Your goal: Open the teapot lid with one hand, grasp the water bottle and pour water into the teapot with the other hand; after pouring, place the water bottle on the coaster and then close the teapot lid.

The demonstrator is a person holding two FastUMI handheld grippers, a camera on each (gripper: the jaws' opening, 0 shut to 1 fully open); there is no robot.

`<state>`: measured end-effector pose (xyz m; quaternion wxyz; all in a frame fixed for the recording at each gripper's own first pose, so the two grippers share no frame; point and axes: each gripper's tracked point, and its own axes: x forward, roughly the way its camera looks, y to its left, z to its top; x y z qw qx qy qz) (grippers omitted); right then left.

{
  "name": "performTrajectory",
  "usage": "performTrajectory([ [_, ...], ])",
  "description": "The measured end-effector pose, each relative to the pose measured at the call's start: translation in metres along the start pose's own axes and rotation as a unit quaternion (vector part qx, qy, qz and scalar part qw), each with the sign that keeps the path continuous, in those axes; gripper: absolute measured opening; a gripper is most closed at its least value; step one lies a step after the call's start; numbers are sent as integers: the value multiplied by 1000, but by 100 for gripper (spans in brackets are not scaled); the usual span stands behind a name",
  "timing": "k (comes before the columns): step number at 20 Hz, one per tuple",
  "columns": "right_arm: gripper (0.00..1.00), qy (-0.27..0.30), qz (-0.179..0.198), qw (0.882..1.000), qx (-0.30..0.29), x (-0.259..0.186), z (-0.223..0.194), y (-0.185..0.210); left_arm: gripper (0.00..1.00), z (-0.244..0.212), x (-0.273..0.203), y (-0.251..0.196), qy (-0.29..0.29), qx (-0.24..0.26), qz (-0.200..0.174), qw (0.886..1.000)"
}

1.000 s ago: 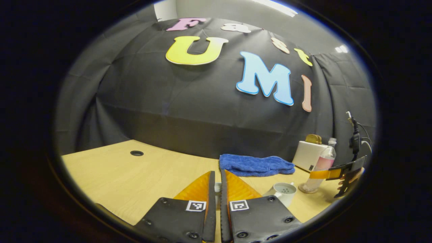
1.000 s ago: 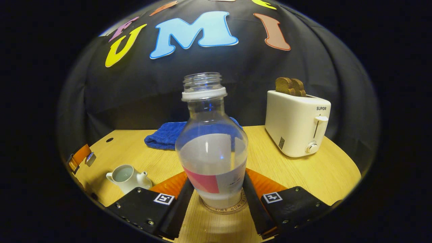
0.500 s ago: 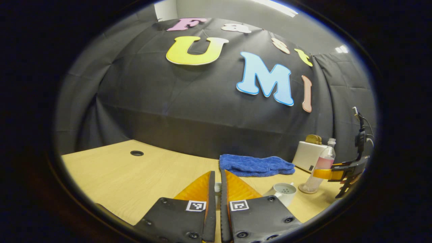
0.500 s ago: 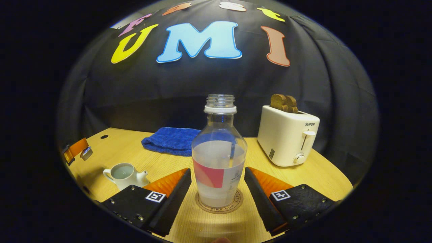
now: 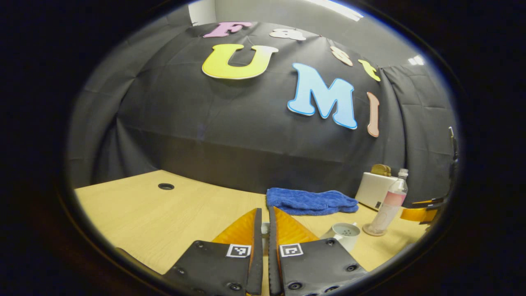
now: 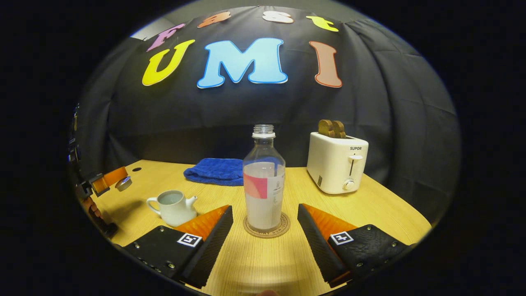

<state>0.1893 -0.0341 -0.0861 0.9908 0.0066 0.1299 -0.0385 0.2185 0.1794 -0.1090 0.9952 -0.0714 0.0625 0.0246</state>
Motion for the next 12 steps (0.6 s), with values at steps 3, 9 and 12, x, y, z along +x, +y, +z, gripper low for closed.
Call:
performTrajectory([
  [3,98,-3,-4,1000,-20,-23,-10,5,12,1,0,-3,1,7,-3,1000],
  [9,98,-21,29,999,-17,-50,-23,25,14,-4,1,-12,10,38,-5,999],
  [12,98,-29,33,999,-14,-55,-19,24,15,0,2,-7,1,48,7,999],
])
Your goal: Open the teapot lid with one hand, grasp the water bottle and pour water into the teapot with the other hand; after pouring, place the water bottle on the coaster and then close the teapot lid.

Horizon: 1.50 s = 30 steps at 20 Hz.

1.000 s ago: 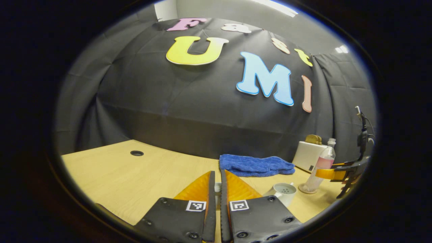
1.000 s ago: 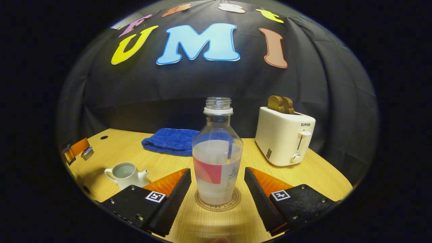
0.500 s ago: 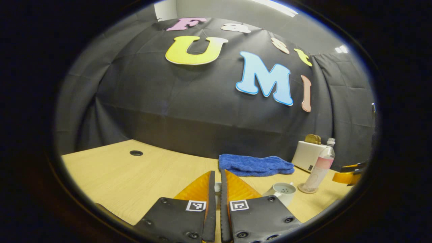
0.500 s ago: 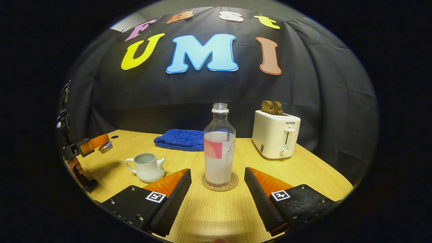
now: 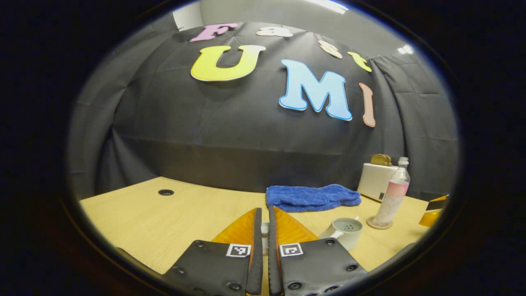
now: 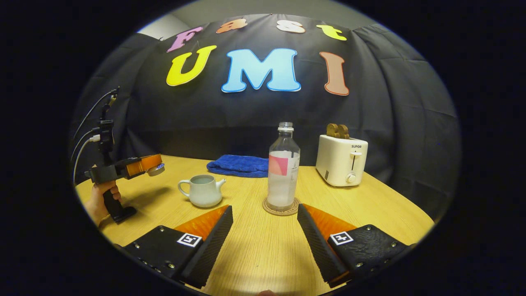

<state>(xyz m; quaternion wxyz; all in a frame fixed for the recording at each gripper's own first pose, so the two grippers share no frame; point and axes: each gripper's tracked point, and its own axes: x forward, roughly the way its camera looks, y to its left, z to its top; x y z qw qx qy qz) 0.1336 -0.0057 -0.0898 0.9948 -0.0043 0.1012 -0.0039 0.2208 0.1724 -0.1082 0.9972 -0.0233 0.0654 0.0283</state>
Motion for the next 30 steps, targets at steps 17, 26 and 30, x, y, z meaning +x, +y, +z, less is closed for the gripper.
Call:
performTrajectory([
  [17,98,-31,-16,998,52,-6,12,-18,15,1,27,-158,25,85,-101,991],
  [26,98,-13,-15,998,68,-2,4,-22,14,-18,37,-169,38,72,-111,990],
  [30,98,-12,-15,998,66,-3,3,-22,15,-23,39,-167,47,76,-107,990],
])
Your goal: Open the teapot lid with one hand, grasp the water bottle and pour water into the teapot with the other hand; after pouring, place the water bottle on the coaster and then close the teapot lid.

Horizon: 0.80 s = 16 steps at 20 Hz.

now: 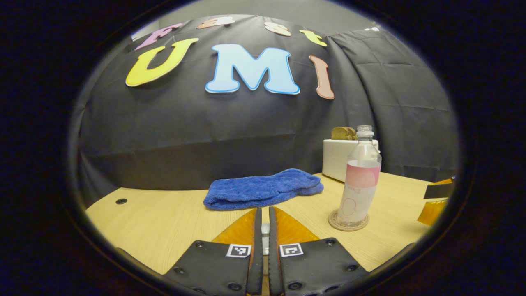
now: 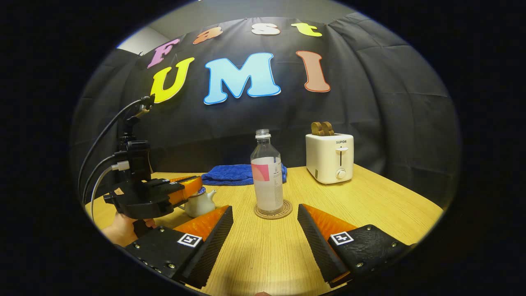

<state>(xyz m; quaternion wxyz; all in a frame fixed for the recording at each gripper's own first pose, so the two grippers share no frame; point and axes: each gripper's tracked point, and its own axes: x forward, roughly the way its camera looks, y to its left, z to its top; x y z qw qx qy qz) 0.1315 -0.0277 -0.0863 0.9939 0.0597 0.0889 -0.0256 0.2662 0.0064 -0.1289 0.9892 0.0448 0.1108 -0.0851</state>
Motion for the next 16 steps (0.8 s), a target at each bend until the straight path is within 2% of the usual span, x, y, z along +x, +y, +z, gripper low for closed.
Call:
performTrajectory([
  [1,98,0,1,1000,0,0,0,0,12,0,0,0,-1,-2,1,1000],
  [3,98,2,3,1000,0,0,-1,1,15,-3,0,0,3,1,3,1000],
  [5,98,2,4,1000,-2,0,-2,2,12,-1,0,-2,2,2,5,1000],
  [7,98,1,3,1000,-6,1,-2,2,15,-1,-2,1,2,-1,8,1000],
  [8,98,2,2,1000,-8,1,-1,1,13,-2,-2,1,3,-2,7,1000],
  [12,98,5,4,1000,-13,2,-5,3,23,-2,-4,2,-1,-9,11,1000],
  [16,98,6,1,1000,-20,3,-7,2,27,1,-14,5,-11,-9,21,1000],
])
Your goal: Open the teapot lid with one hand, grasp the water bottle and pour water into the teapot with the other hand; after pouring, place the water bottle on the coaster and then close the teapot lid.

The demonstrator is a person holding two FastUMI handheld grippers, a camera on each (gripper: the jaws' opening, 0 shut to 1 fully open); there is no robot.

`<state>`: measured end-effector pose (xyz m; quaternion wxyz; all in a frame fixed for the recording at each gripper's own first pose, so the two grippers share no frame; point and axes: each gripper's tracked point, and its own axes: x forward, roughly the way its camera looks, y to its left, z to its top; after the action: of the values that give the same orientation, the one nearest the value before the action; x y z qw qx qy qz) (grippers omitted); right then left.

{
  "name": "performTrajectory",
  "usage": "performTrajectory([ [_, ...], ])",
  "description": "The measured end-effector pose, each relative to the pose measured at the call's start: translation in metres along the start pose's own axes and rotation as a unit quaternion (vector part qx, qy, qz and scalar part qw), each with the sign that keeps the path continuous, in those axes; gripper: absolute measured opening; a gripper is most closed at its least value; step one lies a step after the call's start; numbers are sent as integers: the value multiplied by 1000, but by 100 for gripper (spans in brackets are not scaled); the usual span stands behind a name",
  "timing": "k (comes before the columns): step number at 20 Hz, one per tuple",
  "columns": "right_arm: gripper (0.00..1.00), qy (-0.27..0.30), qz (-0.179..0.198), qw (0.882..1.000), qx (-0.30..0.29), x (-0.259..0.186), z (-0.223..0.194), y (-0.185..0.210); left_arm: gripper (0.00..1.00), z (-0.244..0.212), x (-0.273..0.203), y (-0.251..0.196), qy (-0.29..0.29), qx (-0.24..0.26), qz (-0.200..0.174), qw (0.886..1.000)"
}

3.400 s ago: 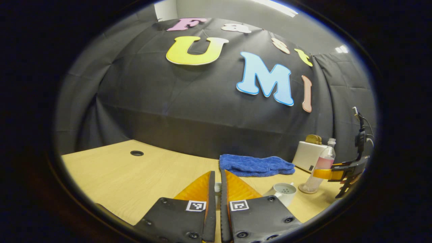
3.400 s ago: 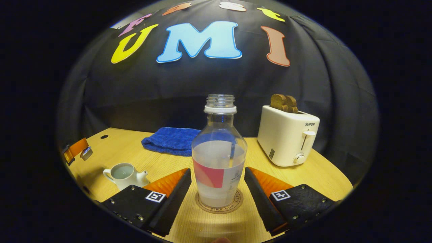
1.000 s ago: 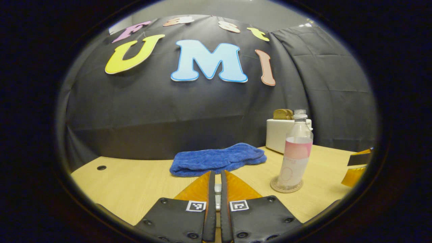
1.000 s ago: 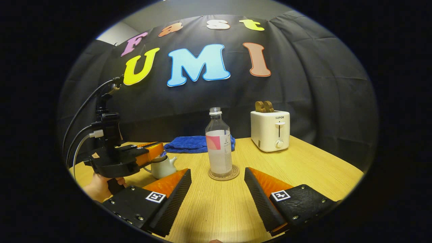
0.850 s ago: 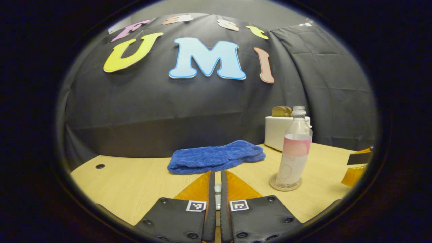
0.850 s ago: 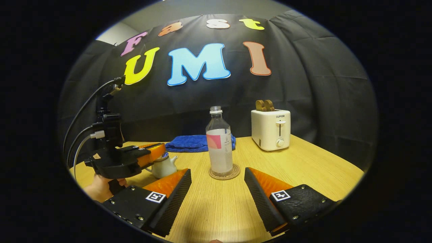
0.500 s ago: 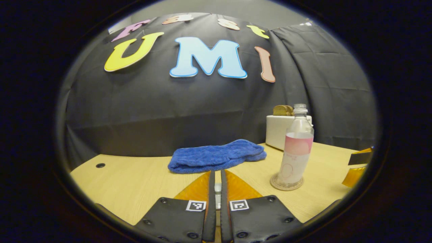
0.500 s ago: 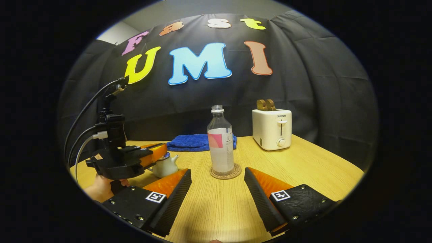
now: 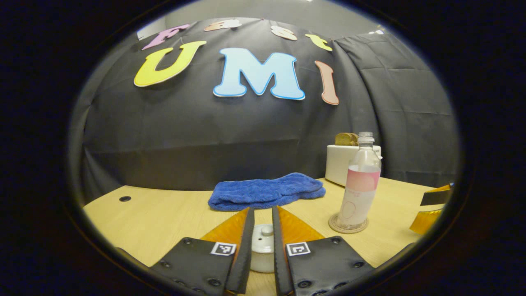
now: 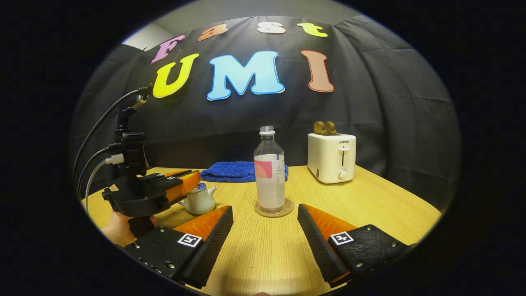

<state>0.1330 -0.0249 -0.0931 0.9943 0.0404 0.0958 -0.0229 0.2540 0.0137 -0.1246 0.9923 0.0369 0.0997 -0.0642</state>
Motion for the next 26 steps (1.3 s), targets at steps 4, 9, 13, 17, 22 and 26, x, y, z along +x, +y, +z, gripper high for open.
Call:
performTrajectory([
  [4,98,4,0,1000,-12,1,-3,2,32,0,-12,-2,0,-5,3,1000],
  [9,98,-4,2,999,-35,-2,-1,8,34,0,-42,-6,-3,-18,3,1000],
  [13,98,-17,4,998,-53,-3,3,12,36,13,-72,-8,-19,-22,10,1000],
  [17,98,-25,2,997,-67,-7,3,12,38,24,-110,-15,-46,-29,5,999],
  [22,98,-27,-10,997,-74,-29,-5,3,61,26,-151,-20,-64,-37,-10,997],
  [26,98,-38,-16,998,-57,-49,3,-3,82,24,-169,-16,-77,-40,-8,996],
])
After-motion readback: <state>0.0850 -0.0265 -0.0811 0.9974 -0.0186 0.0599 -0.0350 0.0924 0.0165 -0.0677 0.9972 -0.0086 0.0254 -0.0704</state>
